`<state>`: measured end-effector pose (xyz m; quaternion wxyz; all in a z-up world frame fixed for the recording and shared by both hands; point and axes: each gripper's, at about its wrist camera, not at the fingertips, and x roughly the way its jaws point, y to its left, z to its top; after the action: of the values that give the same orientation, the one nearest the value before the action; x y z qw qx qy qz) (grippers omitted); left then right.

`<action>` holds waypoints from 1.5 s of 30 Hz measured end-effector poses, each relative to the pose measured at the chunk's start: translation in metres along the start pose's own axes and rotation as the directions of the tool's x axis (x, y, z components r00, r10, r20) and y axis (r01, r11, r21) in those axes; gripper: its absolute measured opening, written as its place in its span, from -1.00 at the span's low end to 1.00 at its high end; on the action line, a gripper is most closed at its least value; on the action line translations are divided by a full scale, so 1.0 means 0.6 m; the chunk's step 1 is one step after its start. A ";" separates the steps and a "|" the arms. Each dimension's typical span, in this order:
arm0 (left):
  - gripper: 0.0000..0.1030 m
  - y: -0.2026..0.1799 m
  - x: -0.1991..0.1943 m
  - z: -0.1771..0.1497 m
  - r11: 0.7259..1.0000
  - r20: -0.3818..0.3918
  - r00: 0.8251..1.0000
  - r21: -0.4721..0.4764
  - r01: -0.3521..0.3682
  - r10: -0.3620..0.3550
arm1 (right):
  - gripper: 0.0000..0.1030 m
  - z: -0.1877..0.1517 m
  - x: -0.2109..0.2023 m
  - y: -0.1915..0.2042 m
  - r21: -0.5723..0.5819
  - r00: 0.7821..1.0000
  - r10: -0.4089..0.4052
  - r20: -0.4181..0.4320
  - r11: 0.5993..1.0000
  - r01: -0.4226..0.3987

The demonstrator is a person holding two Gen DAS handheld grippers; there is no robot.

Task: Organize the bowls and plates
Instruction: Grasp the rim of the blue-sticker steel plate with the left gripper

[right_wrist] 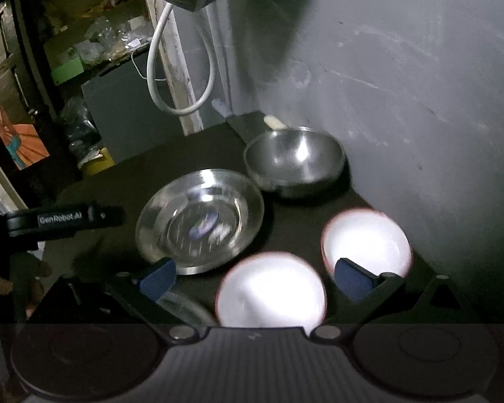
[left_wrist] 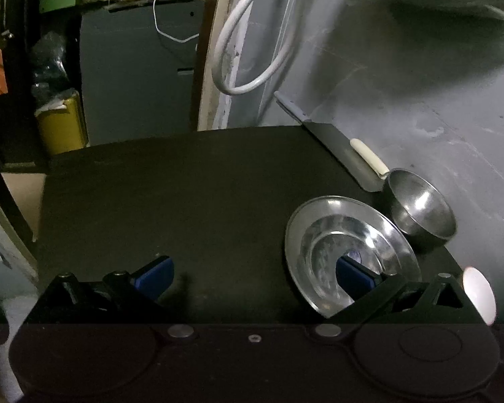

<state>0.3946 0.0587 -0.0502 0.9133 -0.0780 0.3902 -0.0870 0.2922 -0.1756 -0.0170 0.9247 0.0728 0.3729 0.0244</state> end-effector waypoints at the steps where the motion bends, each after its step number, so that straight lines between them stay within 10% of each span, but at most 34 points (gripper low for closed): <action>1: 0.99 -0.002 0.010 0.004 1.000 -0.004 1.000 -0.004 0.007 -0.007 | 0.99 0.007 0.012 0.002 -0.013 1.000 -0.001 0.008 1.000 0.001; 16: 0.91 -0.017 0.067 0.007 0.999 -0.044 0.999 0.029 0.024 -0.023 | 0.65 0.029 0.121 0.021 -0.133 1.000 -0.031 0.001 0.991 0.030; 35: -0.54 -0.031 0.090 0.006 0.993 -0.093 0.991 0.061 0.098 -0.092 | -0.42 0.027 0.167 0.003 -0.043 0.997 0.035 -0.074 0.998 -0.038; 45: -0.56 -0.036 0.069 0.010 0.986 -0.061 0.996 0.149 0.073 -0.064 | -0.44 0.022 0.154 0.006 0.007 0.995 0.081 -0.059 0.997 -0.081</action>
<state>0.4250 0.0292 -0.0702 0.9017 -0.0196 0.4051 -0.1498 0.3678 -0.1646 -0.0707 0.9114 0.0891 0.3968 0.0631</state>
